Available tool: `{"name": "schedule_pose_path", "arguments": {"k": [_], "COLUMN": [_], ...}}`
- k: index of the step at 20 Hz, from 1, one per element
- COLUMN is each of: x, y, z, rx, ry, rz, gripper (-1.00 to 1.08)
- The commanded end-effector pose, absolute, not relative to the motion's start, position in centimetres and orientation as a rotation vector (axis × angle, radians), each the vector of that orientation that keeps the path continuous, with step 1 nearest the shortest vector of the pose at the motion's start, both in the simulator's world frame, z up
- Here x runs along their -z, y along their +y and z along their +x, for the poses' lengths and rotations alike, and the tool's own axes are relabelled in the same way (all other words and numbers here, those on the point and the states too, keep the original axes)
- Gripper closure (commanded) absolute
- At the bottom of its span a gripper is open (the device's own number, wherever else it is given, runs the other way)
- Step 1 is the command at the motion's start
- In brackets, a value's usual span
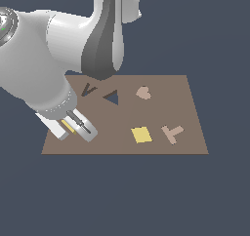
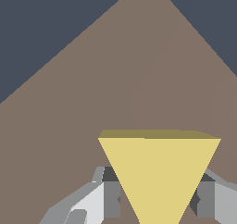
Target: Insert a designated object into the corresponding slot on a board.
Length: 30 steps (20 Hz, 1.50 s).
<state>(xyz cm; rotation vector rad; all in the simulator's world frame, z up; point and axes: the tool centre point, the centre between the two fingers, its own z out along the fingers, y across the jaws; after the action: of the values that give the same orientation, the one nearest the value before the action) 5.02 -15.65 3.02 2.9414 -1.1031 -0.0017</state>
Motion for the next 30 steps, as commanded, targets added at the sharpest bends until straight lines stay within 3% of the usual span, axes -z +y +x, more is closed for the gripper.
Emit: {"name": "schedule_pose_path", "arguments": {"k": [1,15,30], "x": [-3.0,-4.0,-10.6], "y": [-15.7,-16.1,-22.9], "z": [5.1,5.2,6.8], "rx": [0.0,-0.012,-0.158], "ry": [-1.103,-1.136,-1.402], "rz": [2.942,2.932,2.911], "gripper": [1.08,1.08,1.08]}}
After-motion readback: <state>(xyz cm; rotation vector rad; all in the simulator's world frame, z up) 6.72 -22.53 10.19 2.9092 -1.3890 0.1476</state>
